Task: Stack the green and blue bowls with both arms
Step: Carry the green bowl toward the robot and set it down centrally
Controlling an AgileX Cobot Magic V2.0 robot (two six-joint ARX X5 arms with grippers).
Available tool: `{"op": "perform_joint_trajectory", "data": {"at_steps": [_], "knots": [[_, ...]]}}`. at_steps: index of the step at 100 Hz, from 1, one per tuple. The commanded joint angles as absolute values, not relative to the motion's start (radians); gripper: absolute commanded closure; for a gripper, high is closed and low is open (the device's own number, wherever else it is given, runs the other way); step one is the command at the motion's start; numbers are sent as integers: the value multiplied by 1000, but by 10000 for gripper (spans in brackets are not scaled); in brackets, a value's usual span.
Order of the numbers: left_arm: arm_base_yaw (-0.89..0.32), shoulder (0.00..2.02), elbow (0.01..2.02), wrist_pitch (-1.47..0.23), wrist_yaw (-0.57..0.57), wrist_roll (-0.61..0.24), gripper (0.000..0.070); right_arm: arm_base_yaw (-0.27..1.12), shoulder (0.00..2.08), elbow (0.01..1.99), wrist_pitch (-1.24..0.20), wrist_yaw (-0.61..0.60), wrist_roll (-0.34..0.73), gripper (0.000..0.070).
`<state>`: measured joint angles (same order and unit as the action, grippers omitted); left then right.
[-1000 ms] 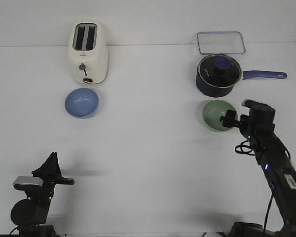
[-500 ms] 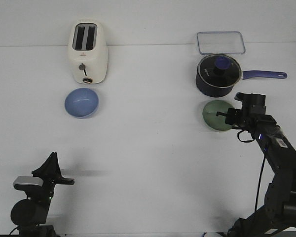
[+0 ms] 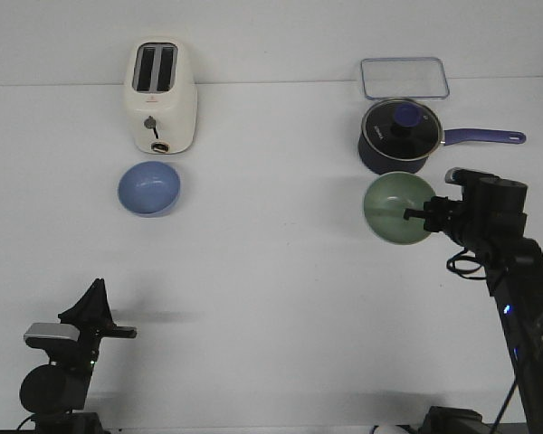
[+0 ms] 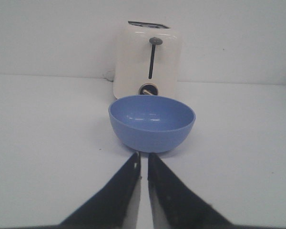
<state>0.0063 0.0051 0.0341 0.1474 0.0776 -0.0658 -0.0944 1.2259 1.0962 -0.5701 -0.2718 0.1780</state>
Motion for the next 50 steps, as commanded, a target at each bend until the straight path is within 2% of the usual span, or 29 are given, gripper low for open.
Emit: {"op": "perform_joint_trajectory", "data": {"at_steps": [1,21,50], "knots": [[8,3,15,159,79,-65,685,-50,1176,1058,-577,-284,171,700],[8,3,15,159,79,-65,685,150,1028,905,-576,-287,249,700],[8,3,16,160,79,-79,685,471,1038,756,-512,-204,335,700]]}}
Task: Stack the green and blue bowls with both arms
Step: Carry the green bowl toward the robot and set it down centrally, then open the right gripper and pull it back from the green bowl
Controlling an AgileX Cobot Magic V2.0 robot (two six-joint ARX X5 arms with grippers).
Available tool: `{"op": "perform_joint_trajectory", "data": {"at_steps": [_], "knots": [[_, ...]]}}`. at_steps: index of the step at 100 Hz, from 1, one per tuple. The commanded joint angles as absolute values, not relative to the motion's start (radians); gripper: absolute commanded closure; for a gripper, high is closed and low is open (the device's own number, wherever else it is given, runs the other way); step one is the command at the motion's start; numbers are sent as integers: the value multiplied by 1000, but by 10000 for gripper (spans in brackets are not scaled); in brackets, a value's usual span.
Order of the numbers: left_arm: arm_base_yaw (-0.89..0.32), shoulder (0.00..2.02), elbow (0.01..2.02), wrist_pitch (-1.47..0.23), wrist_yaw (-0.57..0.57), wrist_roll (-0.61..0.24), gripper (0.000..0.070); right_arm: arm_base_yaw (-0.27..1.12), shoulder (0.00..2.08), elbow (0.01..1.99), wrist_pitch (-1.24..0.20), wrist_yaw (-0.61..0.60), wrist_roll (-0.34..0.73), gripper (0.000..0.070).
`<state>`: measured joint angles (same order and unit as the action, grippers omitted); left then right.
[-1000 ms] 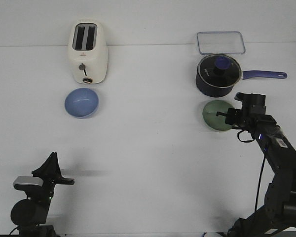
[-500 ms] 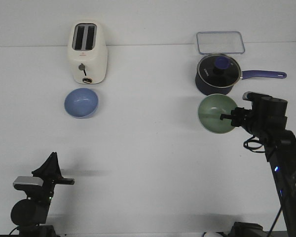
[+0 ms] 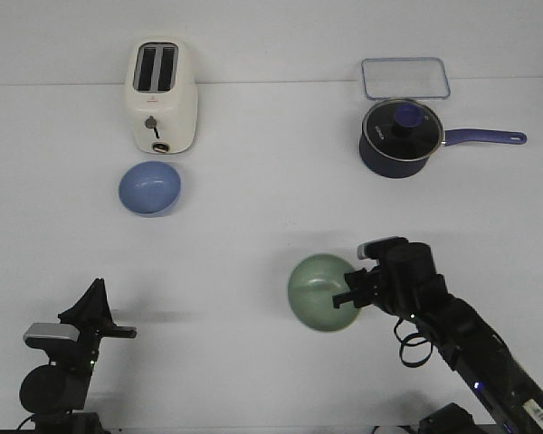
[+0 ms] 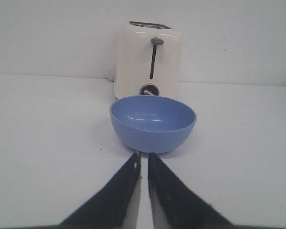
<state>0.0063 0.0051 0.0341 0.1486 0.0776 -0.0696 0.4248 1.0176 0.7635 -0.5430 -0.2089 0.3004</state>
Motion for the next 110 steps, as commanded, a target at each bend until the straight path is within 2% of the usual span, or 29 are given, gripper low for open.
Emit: {"op": "perform_joint_trajectory", "data": {"at_steps": [1,16,36,41,48,50,52,68,78,94,110], "knots": [[8,3,16,160,79,-81,685,479,1041,752,-510,-204,336,700],[8,3,16,159,79,-187,685,568,1113,731,-496,-153,337,700],[8,3,16,159,79,-330,687,617,1222,731,-406,-155,333,693],[8,3,16,159,79,-358,688,622,1243,731,-391,-158,334,638],[8,3,16,159,79,-405,688,623,1254,731,-378,-158,336,462],[8,3,16,159,79,-440,688,623,1254,732,-374,-158,336,408],[8,3,16,159,79,-448,688,623,1254,732,-373,-158,334,400],[8,3,17,154,80,-563,688,613,1209,733,-367,-144,315,398],[8,5,41,93,80,-620,687,579,1126,733,-368,-105,313,400],[8,22,120,-54,115,-621,686,515,964,710,-393,-22,300,405],[8,122,225,-97,136,-608,684,504,769,535,-287,33,335,437]]}}
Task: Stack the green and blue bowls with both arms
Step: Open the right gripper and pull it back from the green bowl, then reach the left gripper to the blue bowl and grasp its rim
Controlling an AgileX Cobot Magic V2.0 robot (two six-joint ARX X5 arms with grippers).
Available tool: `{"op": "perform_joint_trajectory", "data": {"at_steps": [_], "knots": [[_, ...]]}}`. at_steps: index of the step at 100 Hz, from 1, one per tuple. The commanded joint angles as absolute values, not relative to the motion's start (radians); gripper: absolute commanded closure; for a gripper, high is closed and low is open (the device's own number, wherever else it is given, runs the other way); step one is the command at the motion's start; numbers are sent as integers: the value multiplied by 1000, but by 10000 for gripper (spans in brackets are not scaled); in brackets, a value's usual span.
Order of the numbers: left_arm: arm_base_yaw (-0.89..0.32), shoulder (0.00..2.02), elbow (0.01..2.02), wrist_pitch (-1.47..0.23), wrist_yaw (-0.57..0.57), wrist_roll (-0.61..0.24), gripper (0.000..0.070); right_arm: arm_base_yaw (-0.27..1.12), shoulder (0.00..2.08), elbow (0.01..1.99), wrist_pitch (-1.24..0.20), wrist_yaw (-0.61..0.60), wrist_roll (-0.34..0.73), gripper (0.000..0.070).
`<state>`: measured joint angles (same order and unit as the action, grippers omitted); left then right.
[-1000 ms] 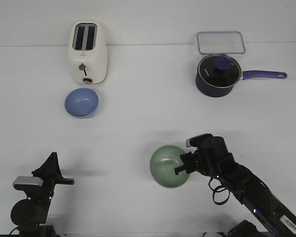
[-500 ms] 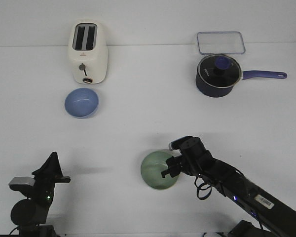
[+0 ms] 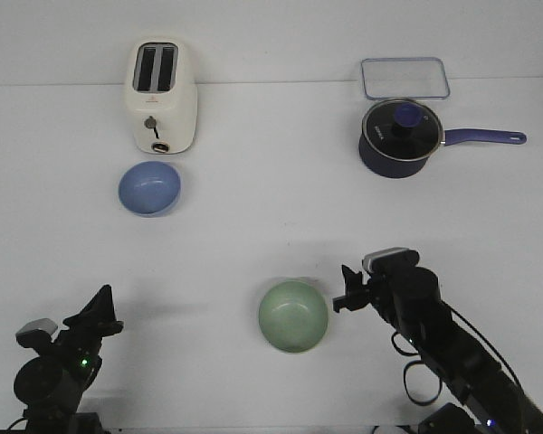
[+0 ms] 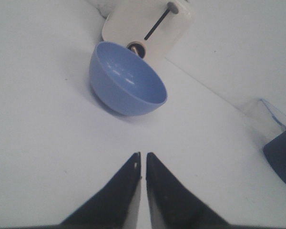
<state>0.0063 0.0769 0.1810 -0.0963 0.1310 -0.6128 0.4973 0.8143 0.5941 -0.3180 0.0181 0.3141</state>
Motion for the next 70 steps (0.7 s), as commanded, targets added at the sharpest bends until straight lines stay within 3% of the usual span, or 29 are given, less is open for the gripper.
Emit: {"op": "perform_joint_trajectory", "data": {"at_steps": [1,16,42,46,59,70], "knots": [[8,133,233,-99,136,-604,684,504,757,524,-282,36,339,436],[8,365,380,-135,147,-501,685,503,617,432,-262,106,342,437],[8,902,674,-146,158,-363,674,499,564,424,-262,105,339,436],[8,974,713,-133,158,-351,617,499,564,424,-266,105,339,436],[8,1179,821,-75,158,-349,278,499,564,424,-271,105,336,436],[12,1333,896,-34,158,-349,245,499,564,424,-271,105,335,436]]}}
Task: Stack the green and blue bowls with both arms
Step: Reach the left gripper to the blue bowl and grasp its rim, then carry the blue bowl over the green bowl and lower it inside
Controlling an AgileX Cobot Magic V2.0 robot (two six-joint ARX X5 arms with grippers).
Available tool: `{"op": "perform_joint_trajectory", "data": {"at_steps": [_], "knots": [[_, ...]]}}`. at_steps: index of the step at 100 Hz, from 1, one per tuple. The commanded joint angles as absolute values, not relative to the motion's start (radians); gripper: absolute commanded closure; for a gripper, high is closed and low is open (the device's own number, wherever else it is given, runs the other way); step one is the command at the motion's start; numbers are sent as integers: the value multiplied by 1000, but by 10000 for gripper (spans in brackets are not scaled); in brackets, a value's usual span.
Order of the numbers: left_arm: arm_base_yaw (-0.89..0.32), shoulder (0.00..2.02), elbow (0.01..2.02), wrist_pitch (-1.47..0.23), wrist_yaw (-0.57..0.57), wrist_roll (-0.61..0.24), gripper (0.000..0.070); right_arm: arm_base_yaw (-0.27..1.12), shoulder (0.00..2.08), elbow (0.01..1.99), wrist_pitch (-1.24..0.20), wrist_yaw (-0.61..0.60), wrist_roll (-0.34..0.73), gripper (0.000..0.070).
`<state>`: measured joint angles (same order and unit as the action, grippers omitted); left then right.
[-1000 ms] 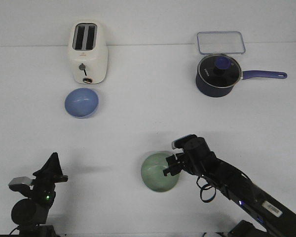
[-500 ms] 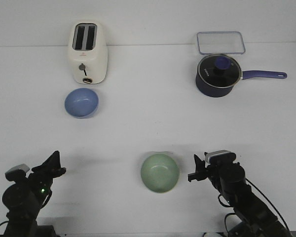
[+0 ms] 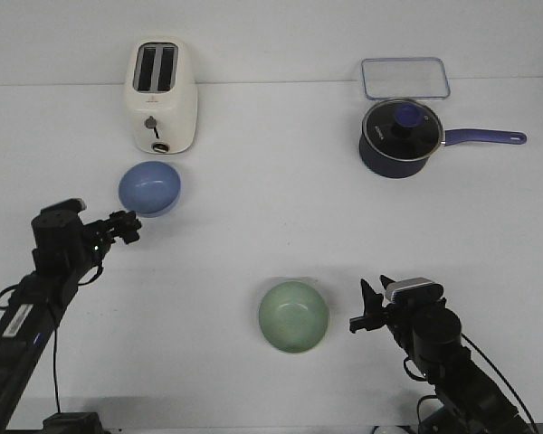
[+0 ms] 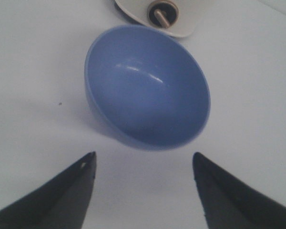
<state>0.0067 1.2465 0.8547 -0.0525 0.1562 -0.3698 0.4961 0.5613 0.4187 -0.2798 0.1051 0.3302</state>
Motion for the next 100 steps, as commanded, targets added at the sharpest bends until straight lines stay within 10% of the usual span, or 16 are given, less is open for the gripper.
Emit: {"op": "perform_joint_trajectory", "data": {"at_steps": [1,44,65,100], "knots": [[14,1347,903,-30,158,-349,245,499,564,424,-271,104,335,436],[52,1775,1133,2,154,-360,249,499,564,424,-305,94,336,436],[52,1801,1163,38,160,-360,700,497,565,424,-308,107,336,436],[35,1644,1165,-62,319,-345,687,426,624,424,-280,130,284,436]]}}
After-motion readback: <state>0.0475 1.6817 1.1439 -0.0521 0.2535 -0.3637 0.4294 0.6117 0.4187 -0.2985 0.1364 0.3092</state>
